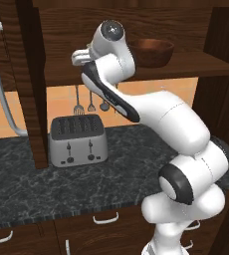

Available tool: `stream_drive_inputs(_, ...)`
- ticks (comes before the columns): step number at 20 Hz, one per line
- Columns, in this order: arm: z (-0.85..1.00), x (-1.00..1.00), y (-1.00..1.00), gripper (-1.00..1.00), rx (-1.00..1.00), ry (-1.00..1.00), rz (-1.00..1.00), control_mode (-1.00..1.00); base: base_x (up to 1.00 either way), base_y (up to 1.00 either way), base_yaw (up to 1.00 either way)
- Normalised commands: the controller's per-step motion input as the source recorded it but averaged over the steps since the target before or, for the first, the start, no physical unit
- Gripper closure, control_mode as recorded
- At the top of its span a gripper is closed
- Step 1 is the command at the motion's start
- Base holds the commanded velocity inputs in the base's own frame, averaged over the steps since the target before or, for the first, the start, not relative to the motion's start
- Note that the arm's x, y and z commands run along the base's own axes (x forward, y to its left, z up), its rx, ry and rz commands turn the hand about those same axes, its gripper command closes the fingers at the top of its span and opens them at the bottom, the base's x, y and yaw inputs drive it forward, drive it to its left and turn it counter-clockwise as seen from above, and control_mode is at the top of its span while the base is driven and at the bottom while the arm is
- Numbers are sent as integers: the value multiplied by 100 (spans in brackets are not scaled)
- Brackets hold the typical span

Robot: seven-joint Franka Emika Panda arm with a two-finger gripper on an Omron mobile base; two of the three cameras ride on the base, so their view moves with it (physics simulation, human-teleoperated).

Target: Gather all objects into one cabinet and sort the glasses and bowls to opposite sides.

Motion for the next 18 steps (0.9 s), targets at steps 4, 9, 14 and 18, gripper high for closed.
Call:
stream_drive_inputs(4,13,-100,-9,-100,20,3,-4,-100,0,0,0)
stream_drive_inputs(9,-99,-100,-83,-100,0,5,1,-100,0,0,0)
stream_drive_inputs(14,-100,-100,-100,-100,0,2,5,-100,0,0,0)
stream_drive_inputs(18,-100,-100,-88,-100,0,0,8,-100,0,0,0)
